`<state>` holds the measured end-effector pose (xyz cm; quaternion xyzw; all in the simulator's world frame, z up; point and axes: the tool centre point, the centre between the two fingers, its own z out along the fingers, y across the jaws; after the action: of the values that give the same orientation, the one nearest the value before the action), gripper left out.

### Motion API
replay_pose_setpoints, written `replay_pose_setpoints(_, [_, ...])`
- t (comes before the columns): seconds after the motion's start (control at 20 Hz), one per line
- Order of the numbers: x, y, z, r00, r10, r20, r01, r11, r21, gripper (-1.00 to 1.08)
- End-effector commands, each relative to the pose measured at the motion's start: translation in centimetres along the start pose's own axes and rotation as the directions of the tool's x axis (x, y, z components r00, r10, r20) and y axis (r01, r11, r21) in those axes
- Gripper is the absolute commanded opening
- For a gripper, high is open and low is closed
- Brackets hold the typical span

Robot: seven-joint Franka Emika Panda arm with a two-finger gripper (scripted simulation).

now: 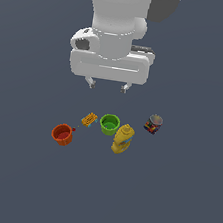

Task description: Pick up a designated object from a clutter of objects.

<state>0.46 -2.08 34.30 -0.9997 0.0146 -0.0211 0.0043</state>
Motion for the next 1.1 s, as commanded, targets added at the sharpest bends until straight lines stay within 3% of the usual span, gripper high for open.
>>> replay_pose_setpoints(0.0, [0.0,0.0,0.0,1.0,0.0,0.0,0.0,1.0,0.0,1.0])
replay_pose_setpoints(0.5, [0.5,-1.2,-0.6,0.998,-0.063,-0.026,0.062,0.998,-0.022,1.0])
replay_pose_setpoints(1.05, [0.5,-2.5,0.7,0.999,-0.027,-0.022,0.026,0.999,-0.023,1.0])
